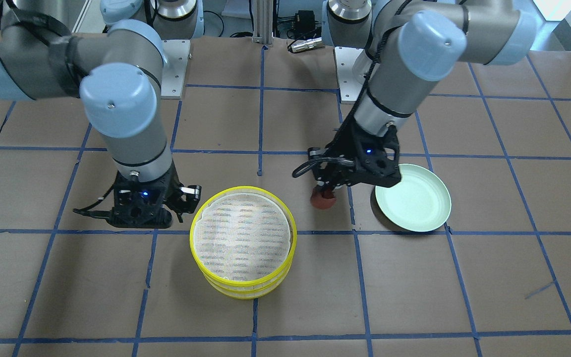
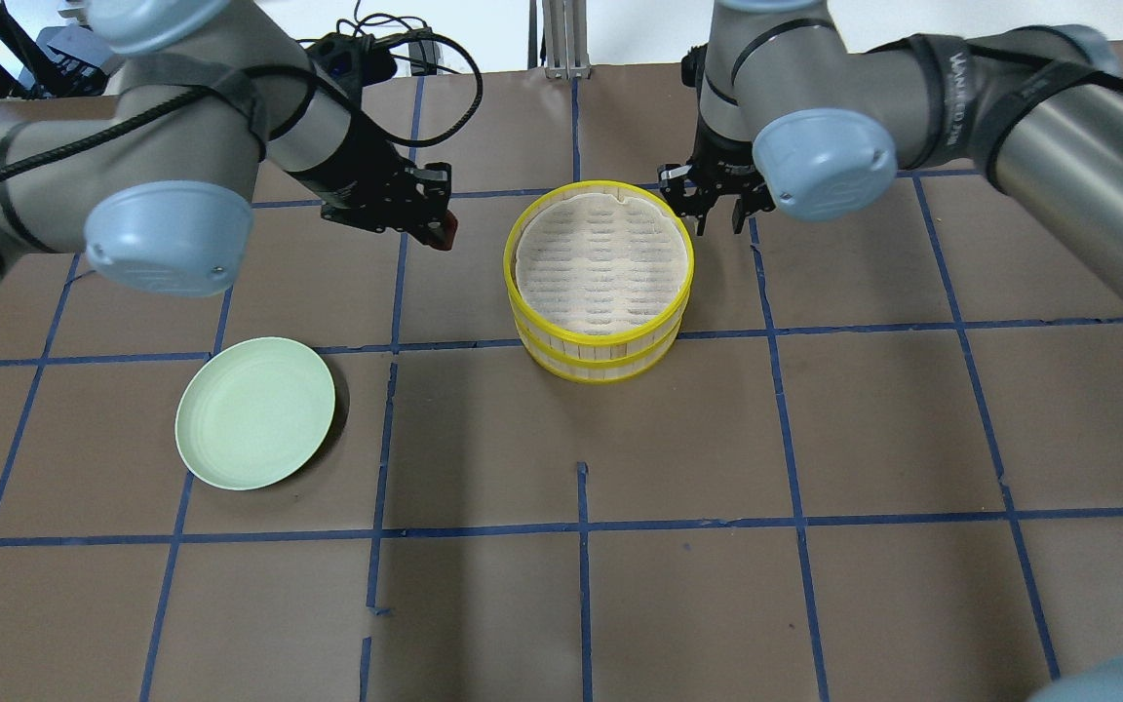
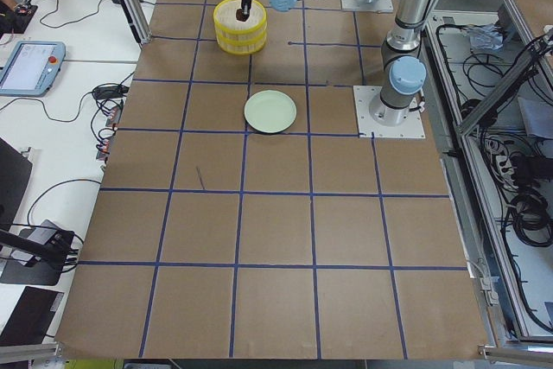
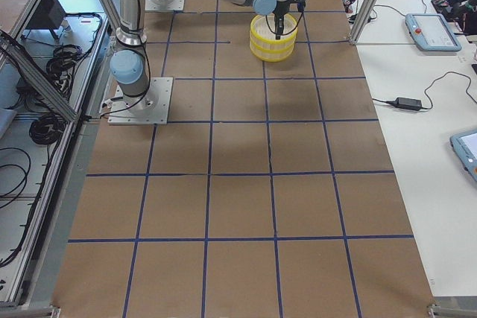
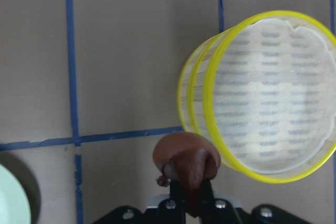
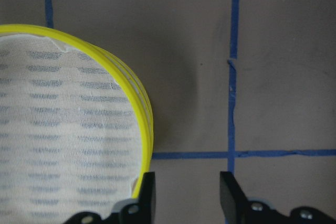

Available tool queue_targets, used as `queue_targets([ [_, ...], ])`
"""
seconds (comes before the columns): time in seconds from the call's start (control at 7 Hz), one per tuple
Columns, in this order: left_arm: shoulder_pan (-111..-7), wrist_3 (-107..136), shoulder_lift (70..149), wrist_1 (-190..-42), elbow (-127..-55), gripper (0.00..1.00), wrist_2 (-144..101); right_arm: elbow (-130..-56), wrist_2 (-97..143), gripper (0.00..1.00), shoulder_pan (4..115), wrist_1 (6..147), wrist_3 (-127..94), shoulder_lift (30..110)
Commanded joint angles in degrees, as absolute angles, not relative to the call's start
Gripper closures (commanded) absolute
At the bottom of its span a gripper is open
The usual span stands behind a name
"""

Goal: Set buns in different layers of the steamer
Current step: 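Carry brown bun toward steamer with left gripper while right gripper releases rim, then lower brown bun into top steamer layer with left gripper while right withdraws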

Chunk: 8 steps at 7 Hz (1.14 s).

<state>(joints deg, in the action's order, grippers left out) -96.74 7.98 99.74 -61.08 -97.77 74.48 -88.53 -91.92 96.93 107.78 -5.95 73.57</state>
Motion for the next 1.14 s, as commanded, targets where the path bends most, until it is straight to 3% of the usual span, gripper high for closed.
queue_targets([
  [0.0,-106.0,20.6,108.7,-44.3,-97.7,0.83,74.2,-83.7,-87.8,0.21,90.6,90.6,0.4,82.8],
  [0.14,-106.2,23.0,110.3,-42.1,-97.7,0.02,74.2,-82.1,-86.9,0.13,90.6,82.3,0.6,86.6],
  [0.29,-106.2,22.8,110.1,-42.1,-97.7,0.00,74.2,-82.4,-87.4,0.12,90.4,80.9,2.3,87.7],
  [0.43,-106.2,22.7,110.0,-42.1,-97.7,0.00,74.3,-82.4,-87.5,0.01,90.8,81.9,3.8,87.9],
  [0.86,-105.9,18.2,108.8,-43.1,-96.4,0.00,76.5,-84.5,-87.8,0.00,91.1,84.9,3.4,88.9],
  [1.0,-104.3,10.4,107.9,-52.6,-94.1,0.00,81.1,-85.6,-87.9,0.00,91.0,84.7,1.2,89.3],
])
